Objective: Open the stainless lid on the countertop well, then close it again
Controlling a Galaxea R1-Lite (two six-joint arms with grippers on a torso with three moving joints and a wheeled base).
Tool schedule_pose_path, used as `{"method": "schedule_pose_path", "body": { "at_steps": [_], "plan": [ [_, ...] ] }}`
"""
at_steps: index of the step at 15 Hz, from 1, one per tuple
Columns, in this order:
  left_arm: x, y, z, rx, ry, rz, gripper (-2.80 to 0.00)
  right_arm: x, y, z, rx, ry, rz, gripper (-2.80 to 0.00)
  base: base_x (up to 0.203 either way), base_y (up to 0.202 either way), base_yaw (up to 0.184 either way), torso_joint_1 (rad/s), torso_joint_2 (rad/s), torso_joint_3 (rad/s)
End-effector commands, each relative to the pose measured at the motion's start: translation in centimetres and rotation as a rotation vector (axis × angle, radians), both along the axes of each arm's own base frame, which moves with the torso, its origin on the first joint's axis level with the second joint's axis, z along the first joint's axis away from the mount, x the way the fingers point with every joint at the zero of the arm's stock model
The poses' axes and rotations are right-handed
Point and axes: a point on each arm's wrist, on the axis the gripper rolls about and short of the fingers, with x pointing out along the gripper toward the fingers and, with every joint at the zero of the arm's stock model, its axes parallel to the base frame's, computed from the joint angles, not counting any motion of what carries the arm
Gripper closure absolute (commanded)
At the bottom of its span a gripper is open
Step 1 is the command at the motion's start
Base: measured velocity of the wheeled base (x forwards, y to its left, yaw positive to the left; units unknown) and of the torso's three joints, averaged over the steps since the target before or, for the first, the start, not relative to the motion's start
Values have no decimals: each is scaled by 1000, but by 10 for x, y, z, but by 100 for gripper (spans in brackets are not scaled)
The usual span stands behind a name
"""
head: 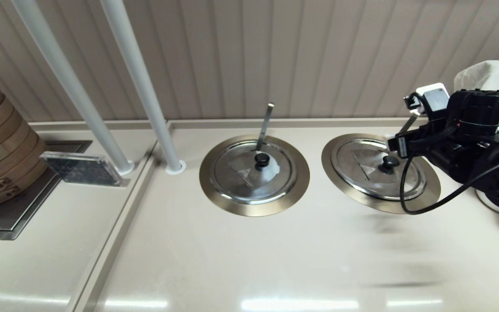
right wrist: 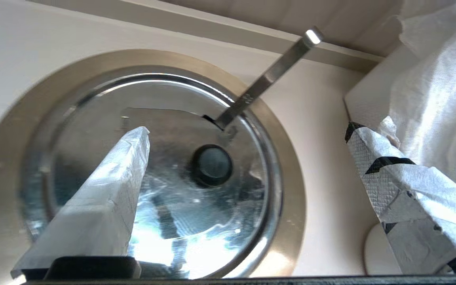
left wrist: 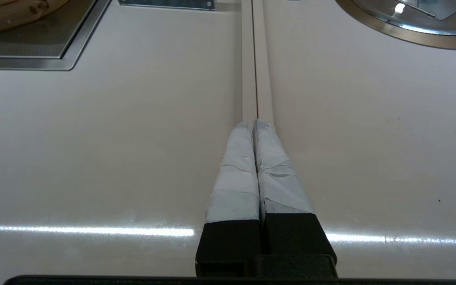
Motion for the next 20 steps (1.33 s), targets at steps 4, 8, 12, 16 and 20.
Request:
{"method": "schedule_pose_path", "body": {
  "at_steps": [4,8,12,16,20],
  "plan": [
    [0,0,0,0,0,1,0,-9,18,7,134,-11,102,-280,0,0,0,0,0,0],
    [0,0,0,0,0,1,0,-36,19,28,235,22,203,0,0,0,0,0,0,0],
    [0,0,0,0,0,1,0,-86,10,71,319,59,292,0,0,0,0,0,0,0],
    [0,0,0,0,0,1,0,-171,-4,109,283,-16,354,0,0,0,0,0,0,0],
    [0,0,0,0,0,1,0,-282,-31,116,306,-151,273,0,0,0,0,0,0,0]
  ]
}}
